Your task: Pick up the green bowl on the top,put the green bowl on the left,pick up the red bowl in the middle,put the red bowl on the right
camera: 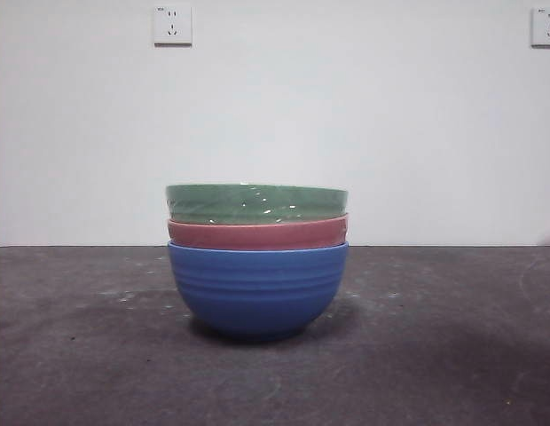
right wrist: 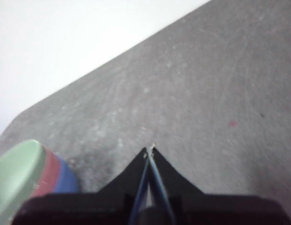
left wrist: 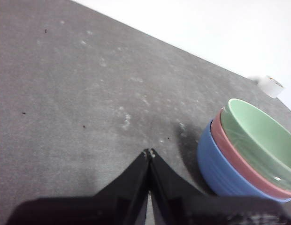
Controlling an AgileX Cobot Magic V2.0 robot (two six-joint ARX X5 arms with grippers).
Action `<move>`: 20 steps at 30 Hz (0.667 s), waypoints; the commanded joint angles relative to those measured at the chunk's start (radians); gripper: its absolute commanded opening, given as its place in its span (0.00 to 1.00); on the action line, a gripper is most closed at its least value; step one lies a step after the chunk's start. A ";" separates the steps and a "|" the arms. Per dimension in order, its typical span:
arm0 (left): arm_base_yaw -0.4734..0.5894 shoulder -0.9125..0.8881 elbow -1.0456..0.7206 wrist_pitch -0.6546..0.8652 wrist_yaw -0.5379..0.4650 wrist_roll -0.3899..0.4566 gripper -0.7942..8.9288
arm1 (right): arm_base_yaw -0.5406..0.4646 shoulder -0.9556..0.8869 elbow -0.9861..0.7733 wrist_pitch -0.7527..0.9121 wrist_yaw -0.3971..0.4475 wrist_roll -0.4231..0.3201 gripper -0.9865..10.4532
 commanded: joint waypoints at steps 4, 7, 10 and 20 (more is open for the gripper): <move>0.002 0.122 0.139 -0.028 0.005 -0.011 0.08 | 0.000 0.130 0.161 -0.061 -0.019 -0.018 0.08; 0.002 0.202 0.225 -0.031 0.029 0.005 0.08 | 0.000 0.219 0.257 -0.108 -0.020 -0.066 0.08; 0.002 0.290 0.317 -0.042 0.060 0.072 0.07 | 0.000 0.309 0.352 -0.135 -0.048 -0.127 0.08; 0.001 0.591 0.595 -0.174 0.237 0.377 0.07 | 0.000 0.591 0.636 -0.222 -0.271 -0.360 0.09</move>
